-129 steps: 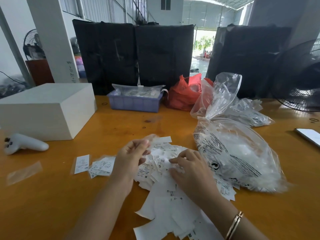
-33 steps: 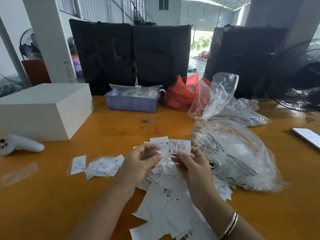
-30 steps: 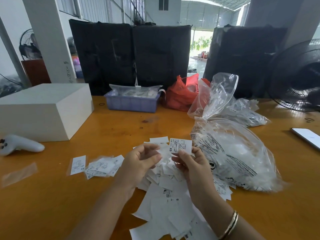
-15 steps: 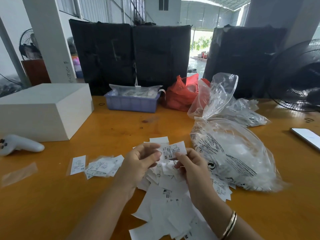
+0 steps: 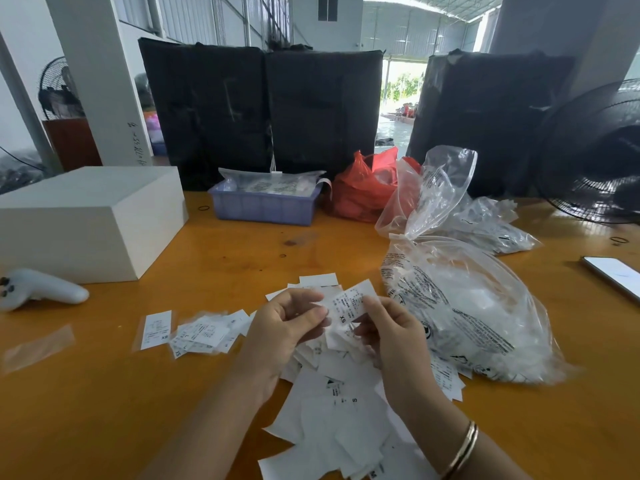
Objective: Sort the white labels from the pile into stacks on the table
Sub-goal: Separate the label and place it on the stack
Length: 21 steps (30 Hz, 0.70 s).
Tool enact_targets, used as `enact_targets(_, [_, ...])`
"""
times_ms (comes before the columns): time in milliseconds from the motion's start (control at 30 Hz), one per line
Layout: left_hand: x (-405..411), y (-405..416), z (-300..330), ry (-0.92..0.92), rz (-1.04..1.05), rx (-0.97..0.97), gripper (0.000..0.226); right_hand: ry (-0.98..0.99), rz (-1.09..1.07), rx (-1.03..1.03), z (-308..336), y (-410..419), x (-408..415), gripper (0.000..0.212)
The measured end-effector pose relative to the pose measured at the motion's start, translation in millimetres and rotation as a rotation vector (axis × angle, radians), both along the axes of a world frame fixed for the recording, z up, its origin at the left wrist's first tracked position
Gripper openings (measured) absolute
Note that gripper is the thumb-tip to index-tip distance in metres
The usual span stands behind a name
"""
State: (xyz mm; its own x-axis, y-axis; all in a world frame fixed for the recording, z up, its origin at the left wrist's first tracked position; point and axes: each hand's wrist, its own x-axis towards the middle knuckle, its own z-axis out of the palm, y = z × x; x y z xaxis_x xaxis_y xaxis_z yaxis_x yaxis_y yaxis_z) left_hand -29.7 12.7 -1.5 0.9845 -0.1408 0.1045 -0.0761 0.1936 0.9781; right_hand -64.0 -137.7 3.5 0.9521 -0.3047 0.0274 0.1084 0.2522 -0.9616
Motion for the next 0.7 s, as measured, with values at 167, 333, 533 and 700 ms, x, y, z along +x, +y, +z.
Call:
enact_targets(167, [-0.3,-0.6,3.5,0.011,0.014,-0.055,0.017,-0.032,0.04,0.3,0.8,-2.0,2.6,0.004])
enact_targets(333, [-1.1,0.8,5.5,0.006,-0.02,-0.105,0.032,-0.002,0.042,0.392,0.0,-2.4,3.9,0.007])
enact_targets(533, [-1.3,2.0,5.5,0.0,-0.028,-0.113,0.03,-0.015,0.098,0.3,-3.5,-0.4,3.7,0.003])
enact_targets(700, [-0.9,1.5,5.8,0.005,-0.028,-0.119,0.033,-0.033,0.119,0.241,-2.8,-0.4,3.1,0.004])
